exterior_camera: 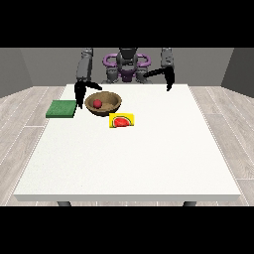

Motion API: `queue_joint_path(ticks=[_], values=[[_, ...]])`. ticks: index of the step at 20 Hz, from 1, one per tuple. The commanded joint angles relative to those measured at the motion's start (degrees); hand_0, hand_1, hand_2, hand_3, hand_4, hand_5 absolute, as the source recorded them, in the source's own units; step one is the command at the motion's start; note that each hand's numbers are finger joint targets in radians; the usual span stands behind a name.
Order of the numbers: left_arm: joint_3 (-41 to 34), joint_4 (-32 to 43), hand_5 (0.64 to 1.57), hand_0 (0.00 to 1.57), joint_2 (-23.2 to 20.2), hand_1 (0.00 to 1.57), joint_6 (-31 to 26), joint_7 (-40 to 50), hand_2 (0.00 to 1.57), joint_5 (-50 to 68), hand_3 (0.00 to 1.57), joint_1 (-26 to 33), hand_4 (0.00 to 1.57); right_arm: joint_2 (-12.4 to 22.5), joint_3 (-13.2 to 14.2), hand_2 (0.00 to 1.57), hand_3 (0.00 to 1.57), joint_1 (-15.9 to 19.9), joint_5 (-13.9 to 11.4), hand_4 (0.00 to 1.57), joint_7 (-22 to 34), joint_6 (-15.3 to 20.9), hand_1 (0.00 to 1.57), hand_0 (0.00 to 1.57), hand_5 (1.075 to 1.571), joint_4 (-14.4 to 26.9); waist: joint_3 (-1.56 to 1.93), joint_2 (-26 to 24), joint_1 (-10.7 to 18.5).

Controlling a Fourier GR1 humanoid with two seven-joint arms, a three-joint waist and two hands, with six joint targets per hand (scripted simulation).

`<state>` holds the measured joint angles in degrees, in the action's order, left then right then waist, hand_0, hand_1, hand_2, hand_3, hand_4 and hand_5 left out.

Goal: Pick the cup and pour the ball into the bowl, then pick the bowl and place it on the pad

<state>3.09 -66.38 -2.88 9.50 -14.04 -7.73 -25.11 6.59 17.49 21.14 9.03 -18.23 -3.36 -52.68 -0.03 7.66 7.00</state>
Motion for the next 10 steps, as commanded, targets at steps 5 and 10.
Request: queue_joint_path(ticks=[5,10], values=[[-1.1,-7.5,1.565,0.00,-2.8,0.00,-4.1,2.6,0.00,1.4,0.00,3.4,0.00,4.9,2.5,0.00,0.00,2.1,1.3,0.19,-6.6,-3.3,0.00,0.00,1.561,12.4,0.07,-0.5,0.9],[-1.4,-7.4,1.566,0.00,-3.1,0.00,-5.4,-0.8,0.00,1.2,0.00,7.3,0.00,1.3,0.0,0.00,0.00,4.3,-0.1,0.10,-10.3,-0.3,0.00,0.00,1.563,16.2,0.06,0.1,1.0]])
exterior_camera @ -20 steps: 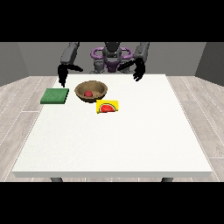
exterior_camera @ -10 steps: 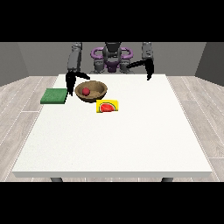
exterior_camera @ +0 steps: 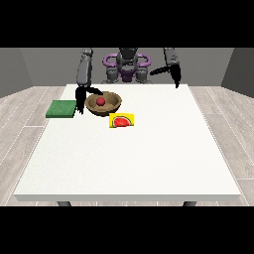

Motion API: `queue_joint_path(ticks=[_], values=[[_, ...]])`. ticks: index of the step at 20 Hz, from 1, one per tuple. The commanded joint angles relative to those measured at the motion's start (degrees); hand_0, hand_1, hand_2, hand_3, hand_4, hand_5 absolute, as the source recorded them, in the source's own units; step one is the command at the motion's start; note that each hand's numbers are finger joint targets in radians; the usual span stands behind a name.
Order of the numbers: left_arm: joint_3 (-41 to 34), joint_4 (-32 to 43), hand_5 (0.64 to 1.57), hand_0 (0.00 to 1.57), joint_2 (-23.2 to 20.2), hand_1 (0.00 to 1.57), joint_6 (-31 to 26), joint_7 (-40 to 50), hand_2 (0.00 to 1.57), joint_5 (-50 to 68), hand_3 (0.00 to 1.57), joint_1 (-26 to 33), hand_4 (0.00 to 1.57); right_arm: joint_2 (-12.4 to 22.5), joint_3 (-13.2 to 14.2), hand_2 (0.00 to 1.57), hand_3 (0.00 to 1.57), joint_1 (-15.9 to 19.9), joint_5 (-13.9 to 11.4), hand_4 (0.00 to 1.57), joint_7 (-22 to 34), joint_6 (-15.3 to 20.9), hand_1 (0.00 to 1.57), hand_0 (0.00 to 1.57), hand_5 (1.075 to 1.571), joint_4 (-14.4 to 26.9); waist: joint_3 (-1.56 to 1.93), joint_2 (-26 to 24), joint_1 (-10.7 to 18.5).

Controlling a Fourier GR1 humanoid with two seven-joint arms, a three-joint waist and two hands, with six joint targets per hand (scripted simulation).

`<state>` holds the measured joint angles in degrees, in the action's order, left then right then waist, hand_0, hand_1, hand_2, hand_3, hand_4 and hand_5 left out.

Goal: Pick the cup and pour the ball into the bowl, then pick the bowl and place it on the pad

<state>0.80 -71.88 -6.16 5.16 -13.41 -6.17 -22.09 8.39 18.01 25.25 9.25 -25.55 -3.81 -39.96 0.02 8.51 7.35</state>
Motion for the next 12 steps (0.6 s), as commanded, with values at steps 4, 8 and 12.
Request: queue_joint_path(ticks=[4,8,12], values=[[-0.4,-4.5,1.566,0.00,-1.3,0.00,-3.0,2.7,0.00,1.0,0.00,-1.5,0.00,-0.8,1.8,0.00,0.00,6.1,1.5,0.14,-4.2,2.9,0.00,0.00,1.565,7.5,0.03,3.1,2.3],[-0.5,-5.8,1.571,0.00,-1.2,0.00,-2.8,1.6,0.00,1.4,0.00,-2.9,0.08,0.1,2.5,1.57,0.00,0.5,-0.6,0.47,1.9,10.8,1.45,1.45,1.512,10.7,0.01,5.3,3.6],[0.2,-5.3,1.549,0.00,-1.3,0.00,-3.9,0.1,0.00,1.5,0.00,-1.6,0.57,4.6,-3.2,1.57,1.57,-3.3,-10.9,0.92,1.7,21.0,1.57,1.57,1.536,10.0,-0.30,5.8,6.6]])
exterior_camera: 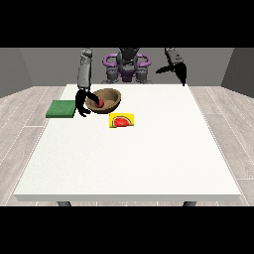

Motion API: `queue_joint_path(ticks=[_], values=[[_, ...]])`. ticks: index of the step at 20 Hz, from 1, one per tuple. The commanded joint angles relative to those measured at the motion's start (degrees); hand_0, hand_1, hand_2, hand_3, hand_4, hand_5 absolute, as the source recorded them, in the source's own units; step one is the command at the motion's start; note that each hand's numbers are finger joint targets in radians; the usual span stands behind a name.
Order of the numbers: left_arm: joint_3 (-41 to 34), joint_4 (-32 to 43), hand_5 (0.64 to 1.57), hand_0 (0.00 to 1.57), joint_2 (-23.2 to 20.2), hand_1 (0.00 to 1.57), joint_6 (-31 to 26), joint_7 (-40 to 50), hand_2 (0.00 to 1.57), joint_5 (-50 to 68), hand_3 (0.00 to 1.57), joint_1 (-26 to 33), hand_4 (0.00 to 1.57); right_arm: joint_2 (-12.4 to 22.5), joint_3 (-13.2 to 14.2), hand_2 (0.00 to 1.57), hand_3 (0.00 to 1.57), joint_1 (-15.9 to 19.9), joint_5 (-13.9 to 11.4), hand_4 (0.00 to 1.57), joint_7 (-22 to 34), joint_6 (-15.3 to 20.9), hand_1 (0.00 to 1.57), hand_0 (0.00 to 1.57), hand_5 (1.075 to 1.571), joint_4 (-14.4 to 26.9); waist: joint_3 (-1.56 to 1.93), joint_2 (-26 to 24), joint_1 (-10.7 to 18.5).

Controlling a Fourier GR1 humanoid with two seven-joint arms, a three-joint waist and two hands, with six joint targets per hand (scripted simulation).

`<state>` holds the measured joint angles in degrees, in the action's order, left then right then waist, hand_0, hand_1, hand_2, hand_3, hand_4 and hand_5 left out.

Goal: Pick the cup and pour the ball into the bowl, then pick the bowl and place it on the pad

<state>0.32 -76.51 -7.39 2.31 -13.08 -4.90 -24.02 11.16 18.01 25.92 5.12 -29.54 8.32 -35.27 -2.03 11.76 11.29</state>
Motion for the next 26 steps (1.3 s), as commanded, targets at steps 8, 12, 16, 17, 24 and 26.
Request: queue_joint_path(ticks=[8,12,16,17,24,26], values=[[-2.7,6.1,1.423,0.00,-1.3,0.00,-2.6,-1.8,0.00,2.5,0.00,2.5,0.96,1.7,-9.1,1.57,1.05,0.3,-13.1,0.86,23.0,17.3,1.57,1.57,1.567,1.6,1.80,-6.7,-0.5],[-4.2,11.1,1.419,0.00,-0.3,0.00,-0.6,-1.8,0.00,2.2,0.00,7.2,0.99,3.3,-12.9,1.57,0.97,5.7,-15.3,0.82,38.6,13.7,1.57,1.57,1.564,-1.1,1.86,-15.6,-5.7],[-7.1,14.5,1.404,0.00,-2.9,0.00,-1.8,-3.3,0.00,3.3,0.00,10.7,1.00,4.6,-15.0,1.57,0.89,7.8,-16.0,0.81,46.3,9.3,1.57,1.57,1.567,-5.4,1.94,-20.0,-11.0],[-7.4,14.5,1.407,0.00,-3.8,0.00,-2.9,-3.1,0.00,3.7,0.00,11.5,1.01,4.2,-15.3,1.57,0.78,7.0,-15.6,0.82,47.5,8.0,1.57,1.57,1.568,-6.8,1.97,-20.4,-11.5],[-7.7,10.5,1.431,0.00,-2.9,0.00,-1.7,-5.8,0.00,3.8,0.00,7.7,1.02,14.1,-6.8,1.57,0.47,4.3,-9.8,0.83,38.0,0.9,1.57,1.57,1.570,-7.6,2.03,-10.4,-10.1],[-7.6,9.6,1.435,0.00,-3.3,0.00,-3.6,-6.1,0.00,4.6,0.00,6.6,1.05,16.5,-4.7,1.57,0.47,6.4,-9.3,0.83,37.9,1.2,1.57,1.57,1.570,-6.2,2.04,-7.7,-7.9]])
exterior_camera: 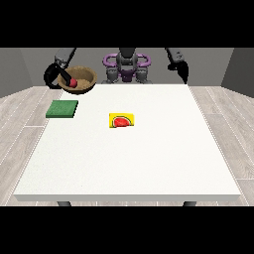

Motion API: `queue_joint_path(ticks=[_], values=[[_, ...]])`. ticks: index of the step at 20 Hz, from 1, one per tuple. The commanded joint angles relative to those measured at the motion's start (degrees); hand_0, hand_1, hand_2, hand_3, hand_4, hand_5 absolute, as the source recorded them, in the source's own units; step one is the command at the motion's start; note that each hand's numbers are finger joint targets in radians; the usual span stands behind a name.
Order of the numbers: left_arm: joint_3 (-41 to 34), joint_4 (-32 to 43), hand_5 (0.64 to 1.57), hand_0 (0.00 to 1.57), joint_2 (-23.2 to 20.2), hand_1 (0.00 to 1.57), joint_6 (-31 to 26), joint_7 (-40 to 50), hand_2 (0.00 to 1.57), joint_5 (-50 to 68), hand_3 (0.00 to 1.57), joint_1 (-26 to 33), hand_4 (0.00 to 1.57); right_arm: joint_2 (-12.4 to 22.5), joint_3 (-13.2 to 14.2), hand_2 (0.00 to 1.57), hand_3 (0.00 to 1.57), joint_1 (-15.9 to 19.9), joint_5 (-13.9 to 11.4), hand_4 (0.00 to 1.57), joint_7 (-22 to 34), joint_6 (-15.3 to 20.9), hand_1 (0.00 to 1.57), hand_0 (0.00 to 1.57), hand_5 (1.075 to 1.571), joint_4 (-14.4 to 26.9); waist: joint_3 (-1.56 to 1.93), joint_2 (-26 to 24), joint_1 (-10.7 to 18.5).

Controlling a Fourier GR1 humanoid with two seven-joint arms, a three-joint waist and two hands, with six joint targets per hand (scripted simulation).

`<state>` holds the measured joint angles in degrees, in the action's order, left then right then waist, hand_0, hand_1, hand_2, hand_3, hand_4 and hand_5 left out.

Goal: Pick the cup and pour the ball into the bowl, then pick the bowl and place it on the pad

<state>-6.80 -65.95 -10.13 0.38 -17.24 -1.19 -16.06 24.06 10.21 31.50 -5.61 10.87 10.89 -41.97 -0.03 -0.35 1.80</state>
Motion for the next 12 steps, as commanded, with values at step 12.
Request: queue_joint_path(ticks=[12], values=[[-20.1,4.2,1.571,0.00,-23.4,0.00,-20.9,-3.8,0.00,17.7,0.00,-4.5,1.28,7.9,9.3,1.57,0.00,-4.4,4.3,0.82,-15.4,-1.9,1.57,1.57,1.570,2.5,0.03,11.9,4.9]])
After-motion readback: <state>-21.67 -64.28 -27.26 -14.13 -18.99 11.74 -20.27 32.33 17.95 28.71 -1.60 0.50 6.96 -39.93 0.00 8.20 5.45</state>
